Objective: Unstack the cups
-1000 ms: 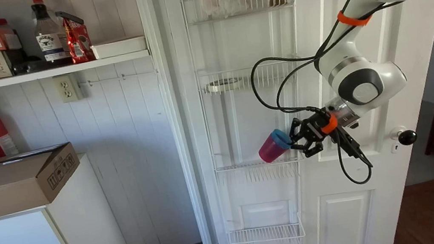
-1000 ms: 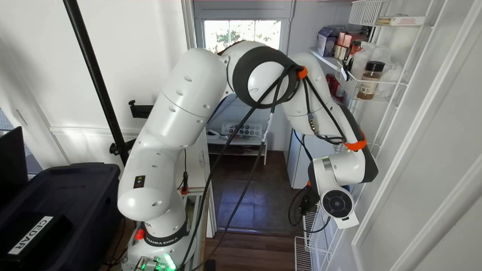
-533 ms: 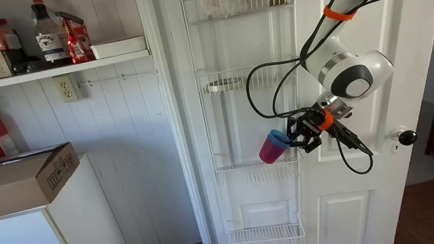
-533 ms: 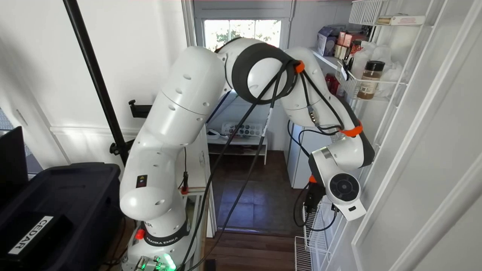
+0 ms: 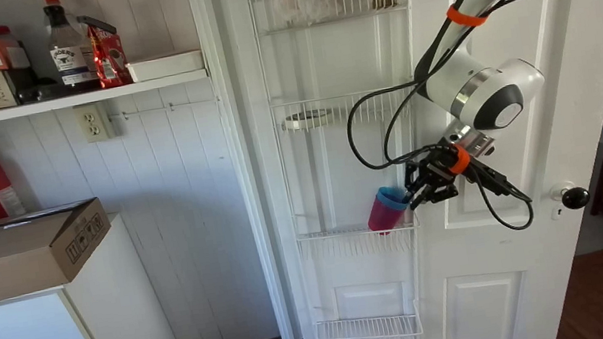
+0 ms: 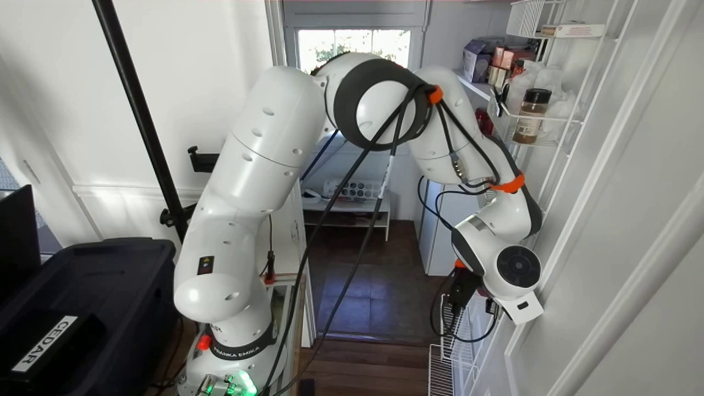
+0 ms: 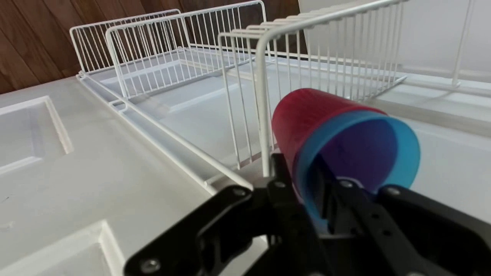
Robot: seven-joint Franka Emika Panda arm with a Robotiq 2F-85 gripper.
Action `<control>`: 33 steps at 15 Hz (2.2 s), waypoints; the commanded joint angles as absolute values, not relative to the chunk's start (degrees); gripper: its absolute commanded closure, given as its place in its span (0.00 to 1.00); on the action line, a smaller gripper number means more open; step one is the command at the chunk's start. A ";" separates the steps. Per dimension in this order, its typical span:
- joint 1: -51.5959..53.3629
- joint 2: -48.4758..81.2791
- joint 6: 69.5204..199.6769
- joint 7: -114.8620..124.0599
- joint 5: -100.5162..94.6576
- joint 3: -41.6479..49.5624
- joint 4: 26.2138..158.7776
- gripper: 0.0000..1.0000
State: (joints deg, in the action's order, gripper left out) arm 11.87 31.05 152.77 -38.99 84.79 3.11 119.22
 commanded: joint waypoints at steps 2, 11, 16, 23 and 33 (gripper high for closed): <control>13.09 29.83 153.28 -36.17 83.04 3.04 119.66 0.89; 13.35 25.99 156.03 -38.99 84.93 3.04 121.16 0.99; 16.76 22.42 163.78 -37.22 83.47 3.01 123.01 0.99; 16.22 17.62 159.51 -34.67 83.02 2.58 127.54 0.99; 16.73 17.85 161.48 -33.16 80.01 4.39 130.90 0.99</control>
